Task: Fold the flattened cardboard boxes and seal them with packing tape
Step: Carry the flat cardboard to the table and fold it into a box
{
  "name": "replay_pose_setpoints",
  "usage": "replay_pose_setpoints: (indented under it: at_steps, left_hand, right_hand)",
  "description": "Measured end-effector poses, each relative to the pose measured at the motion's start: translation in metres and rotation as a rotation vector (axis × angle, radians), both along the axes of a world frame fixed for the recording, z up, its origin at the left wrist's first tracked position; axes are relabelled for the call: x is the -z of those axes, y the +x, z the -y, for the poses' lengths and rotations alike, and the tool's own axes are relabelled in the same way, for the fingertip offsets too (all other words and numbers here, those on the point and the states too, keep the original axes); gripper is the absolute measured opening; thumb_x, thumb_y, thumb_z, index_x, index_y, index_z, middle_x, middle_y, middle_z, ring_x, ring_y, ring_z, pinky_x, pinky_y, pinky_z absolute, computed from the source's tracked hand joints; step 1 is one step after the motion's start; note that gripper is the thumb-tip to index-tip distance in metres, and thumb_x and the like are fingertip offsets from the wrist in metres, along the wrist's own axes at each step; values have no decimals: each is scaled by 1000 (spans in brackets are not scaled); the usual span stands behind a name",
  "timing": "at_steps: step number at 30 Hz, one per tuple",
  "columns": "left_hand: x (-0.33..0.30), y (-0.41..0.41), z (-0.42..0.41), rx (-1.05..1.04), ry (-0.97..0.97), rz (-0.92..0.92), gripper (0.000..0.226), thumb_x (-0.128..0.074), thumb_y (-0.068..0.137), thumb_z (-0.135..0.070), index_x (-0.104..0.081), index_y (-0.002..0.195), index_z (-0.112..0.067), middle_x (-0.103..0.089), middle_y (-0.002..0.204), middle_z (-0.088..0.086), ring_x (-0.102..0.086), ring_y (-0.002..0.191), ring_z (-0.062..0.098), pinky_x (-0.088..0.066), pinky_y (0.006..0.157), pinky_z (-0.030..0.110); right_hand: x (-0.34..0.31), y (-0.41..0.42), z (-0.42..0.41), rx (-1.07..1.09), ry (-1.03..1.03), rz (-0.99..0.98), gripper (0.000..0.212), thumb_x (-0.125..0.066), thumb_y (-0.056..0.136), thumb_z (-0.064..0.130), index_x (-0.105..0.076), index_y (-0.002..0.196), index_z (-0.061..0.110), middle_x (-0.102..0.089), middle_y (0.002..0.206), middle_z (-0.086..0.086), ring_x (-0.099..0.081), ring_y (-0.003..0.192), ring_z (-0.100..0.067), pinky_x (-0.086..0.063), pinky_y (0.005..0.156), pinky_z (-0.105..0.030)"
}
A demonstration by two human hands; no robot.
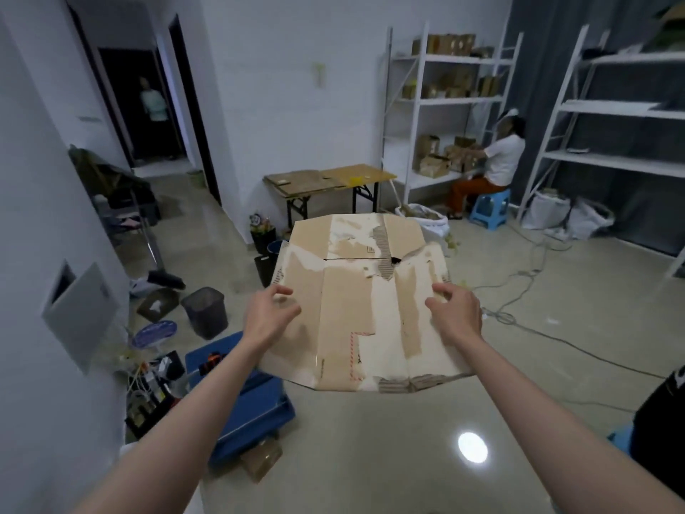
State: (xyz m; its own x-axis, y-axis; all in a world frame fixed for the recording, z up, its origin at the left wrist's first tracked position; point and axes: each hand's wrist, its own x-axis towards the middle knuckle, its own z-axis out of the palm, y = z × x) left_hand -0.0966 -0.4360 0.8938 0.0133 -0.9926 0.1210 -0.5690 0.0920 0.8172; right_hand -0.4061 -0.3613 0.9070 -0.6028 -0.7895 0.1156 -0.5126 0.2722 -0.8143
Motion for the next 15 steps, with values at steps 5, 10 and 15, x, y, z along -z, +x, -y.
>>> replay_pose_setpoints:
  at_steps: [5,10,15]
  left_hand:
    - [-17,14,95,35,-31,-50,35,-75,83,-22,-64,116,-23,-58,135,8,-61,105,23,-53,83,37]
    - [-33,23,188,80,-19,-79,36,-74,83,-20,-63,117,-20,-58,129,8,-62,103,27,-56,87,47]
    - [-36,11,256,115,-18,-79,35,-74,83,-23,-64,116,-22,-57,130,6,-61,103,25,-56,88,49]
  right_hand:
    - [-21,11,91,22,-44,-6,42,-69,85,25,-68,127,23,-63,133,-6,-55,125,-27,-42,104,-38]
    - [-37,22,170,51,-78,31,42,-69,84,22,-69,126,21,-65,131,-6,-57,122,-25,-42,101,-35]
    - [-46,17,227,99,-87,32,41,-69,85,21,-69,126,19,-65,131,-5,-57,122,-24,-42,99,-32]
